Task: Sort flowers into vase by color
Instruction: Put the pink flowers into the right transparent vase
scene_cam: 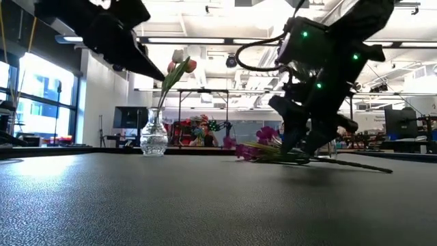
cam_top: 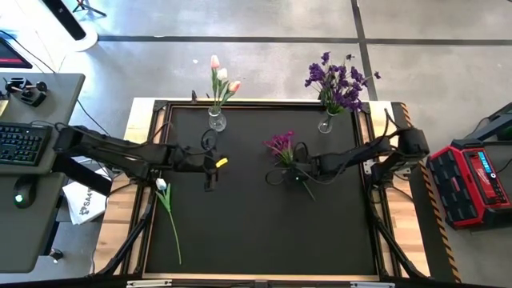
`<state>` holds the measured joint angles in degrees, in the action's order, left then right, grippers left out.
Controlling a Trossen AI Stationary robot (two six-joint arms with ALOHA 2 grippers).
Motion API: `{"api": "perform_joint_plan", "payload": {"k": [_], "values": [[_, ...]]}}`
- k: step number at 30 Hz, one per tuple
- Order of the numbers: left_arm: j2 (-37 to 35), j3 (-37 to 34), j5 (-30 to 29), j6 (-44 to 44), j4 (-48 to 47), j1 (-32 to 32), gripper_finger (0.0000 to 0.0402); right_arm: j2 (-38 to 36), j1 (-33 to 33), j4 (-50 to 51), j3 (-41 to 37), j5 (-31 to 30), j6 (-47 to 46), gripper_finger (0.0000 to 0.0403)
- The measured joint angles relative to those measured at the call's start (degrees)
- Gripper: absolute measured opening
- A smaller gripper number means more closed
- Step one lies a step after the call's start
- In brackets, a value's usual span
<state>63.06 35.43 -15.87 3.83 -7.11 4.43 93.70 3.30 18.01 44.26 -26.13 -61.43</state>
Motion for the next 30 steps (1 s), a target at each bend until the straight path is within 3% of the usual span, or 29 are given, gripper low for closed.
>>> {"api": "perform_joint_plan", "payload": {"k": [5,12,17,23,30], "values": [[4.5,0.0,4.9,1.4,2.3,-0.1,0.0231,3.8,2.6,-2.6,-0.2,-1.3,-3.5,0.0165],[7.5,0.0,5.6,-2.5,4.5,-0.1,0.0231,5.2,8.7,-2.9,-0.2,-7.4,-10.3,0.0017],[9.2,0.0,15.1,-2.5,8.3,-0.1,0.0231,1.4,12.2,-6.9,-0.2,-15.3,-8.8,0.0018],[12.3,-0.1,22.4,2.1,17.8,-0.7,0.0231,-2.7,17.2,-25.6,-0.2,-24.9,8.2,0.0006],[20.9,0.0,32.6,2.4,43.0,-3.3,0.0231,-4.0,20.7,-60.4,-0.2,-25.4,46.1,0.0003]]}}
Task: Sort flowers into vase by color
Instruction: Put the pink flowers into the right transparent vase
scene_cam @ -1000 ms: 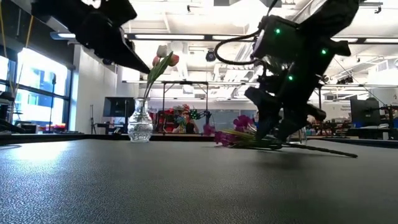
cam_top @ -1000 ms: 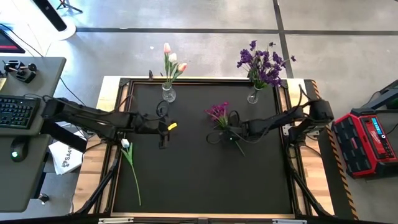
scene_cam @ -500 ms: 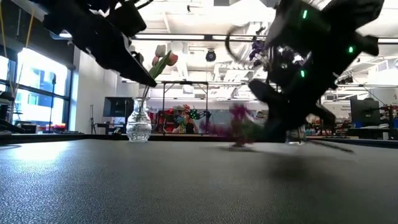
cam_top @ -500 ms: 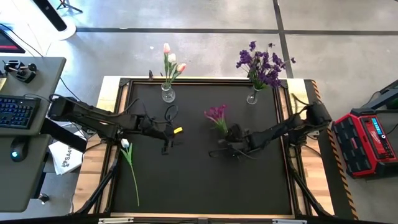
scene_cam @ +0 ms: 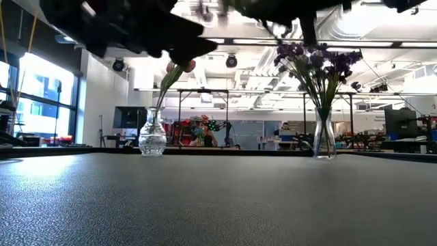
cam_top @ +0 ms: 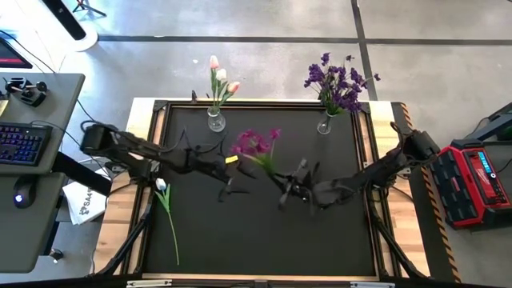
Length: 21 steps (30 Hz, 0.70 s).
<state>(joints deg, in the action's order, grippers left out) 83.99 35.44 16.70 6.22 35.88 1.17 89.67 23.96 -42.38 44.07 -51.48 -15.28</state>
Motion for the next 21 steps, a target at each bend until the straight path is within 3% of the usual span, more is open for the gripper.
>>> {"api": "perform_joint_plan", "payload": {"k": [2,4,7,9,13,18,21], "values": [[3.4,0.0,2.2,2.0,6.1,-0.5,0.0231,0.0,0.1,-9.8,0.0,2.8,10.4,0.0002],[6.2,0.0,2.6,2.2,11.3,-1.0,0.0231,0.0,-0.3,-18.8,0.0,9.4,18.1,0.0002],[9.8,0.0,2.7,0.3,24.1,-1.5,0.0231,-0.1,-1.4,-26.8,0.0,22.2,26.0,0.0001],[12.2,0.0,3.1,-1.3,33.4,-1.6,0.0231,-0.1,-2.0,-29.6,0.0,26.5,29.2,0.0001],[15.6,1.6,5.5,-4.8,44.6,-2.0,0.0231,0.0,-2.7,-29.3,0.0,27.6,30.7,0.0001],[19.9,8.7,12.2,-7.7,39.1,-2.4,0.0231,1.2,-4.3,-29.1,0.0,27.7,30.8,0.0001],[21.8,11.8,12.6,-8.1,37.0,-2.5,0.0231,2.0,-5.6,-29.5,0.0,27.7,30.7,0.0001]]}}
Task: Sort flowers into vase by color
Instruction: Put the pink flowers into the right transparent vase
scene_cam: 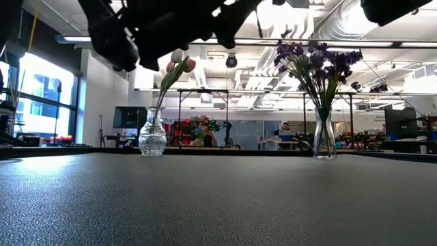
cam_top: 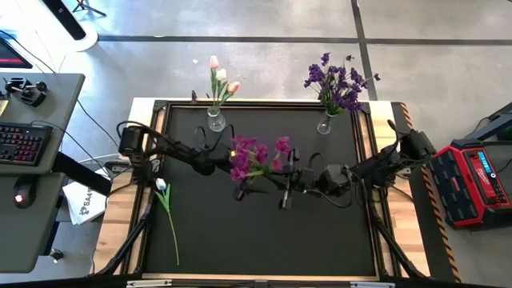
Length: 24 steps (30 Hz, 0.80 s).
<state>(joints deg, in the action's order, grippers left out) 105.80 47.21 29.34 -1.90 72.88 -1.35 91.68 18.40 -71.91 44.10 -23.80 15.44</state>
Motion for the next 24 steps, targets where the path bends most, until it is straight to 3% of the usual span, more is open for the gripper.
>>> {"api": "perform_joint_plan", "payload": {"k": [7,13,21,24], "values": [[0.8,1.5,0.0,0.0,0.3,-1.8,0.0199,0.3,-0.5,-0.2,0.0,0.0,-0.1,0.0001],[0.8,2.8,0.4,0.0,0.4,-1.8,0.0128,0.3,-0.5,0.6,0.0,-0.1,-1.4,0.0000],[0.8,2.8,7.6,-0.5,-0.1,-1.7,0.0014,0.3,-0.4,3.1,0.1,0.2,-3.6,0.0008],[0.9,2.7,8.6,-1.8,-1.0,-1.8,0.0010,-0.1,-0.1,5.4,0.1,-1.1,-5.8,0.0022]]}}
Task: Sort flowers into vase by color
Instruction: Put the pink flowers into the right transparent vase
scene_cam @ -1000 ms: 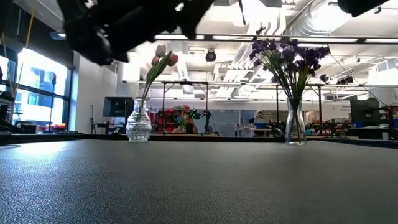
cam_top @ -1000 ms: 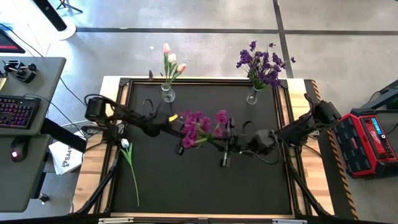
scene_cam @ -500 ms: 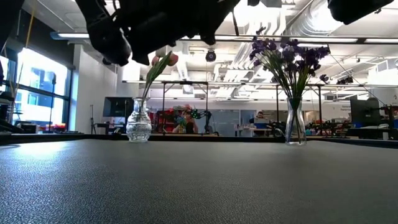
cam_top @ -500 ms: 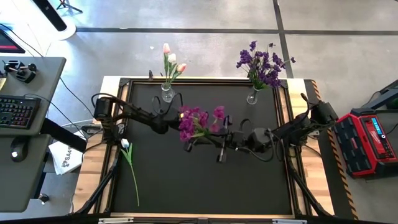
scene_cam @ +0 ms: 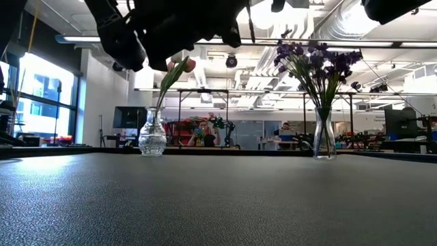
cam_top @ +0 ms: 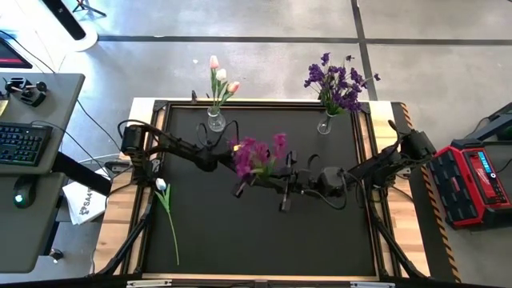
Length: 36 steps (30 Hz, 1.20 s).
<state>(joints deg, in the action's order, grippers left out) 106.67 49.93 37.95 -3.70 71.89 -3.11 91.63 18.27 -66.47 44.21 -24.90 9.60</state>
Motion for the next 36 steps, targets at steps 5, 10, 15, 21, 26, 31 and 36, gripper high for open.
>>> {"api": "perform_joint_plan", "payload": {"k": [5,10,15,21,26,31,36], "values": [[-0.9,0.0,0.6,-0.1,-5.6,-1.6,0.0005,-4.9,1.4,15.5,0.1,-4.2,-5.5,0.0081],[-1.7,0.0,0.0,2.2,-11.4,-3.6,0.0003,-9.9,2.7,43.3,5.1,-11.0,-16.4,0.0164],[-1.9,0.0,-6.1,8.2,-18.5,-4.9,0.0002,-8.9,0.6,59.3,11.6,-14.4,-22.3,0.0211],[-1.9,0.0,-10.4,12.8,-22.5,-5.2,0.0001,-7.3,-1.4,65.7,14.2,-14.3,-26.6,0.0179],[-1.9,0.0,-10.5,12.9,-22.6,-5.2,0.0001,-7.2,-2.5,65.5,12.7,-14.1,-29.4,0.0103],[-1.9,0.0,-12.3,12.5,-22.7,-5.2,0.0011,-7.2,-2.6,65.4,12.7,-14.7,-30.3,0.0018],[-1.9,0.0,-13.1,11.2,-22.9,-5.9,0.0039,-7.2,-2.4,65.4,12.7,-18.6,-32.5,0.0013]]}}
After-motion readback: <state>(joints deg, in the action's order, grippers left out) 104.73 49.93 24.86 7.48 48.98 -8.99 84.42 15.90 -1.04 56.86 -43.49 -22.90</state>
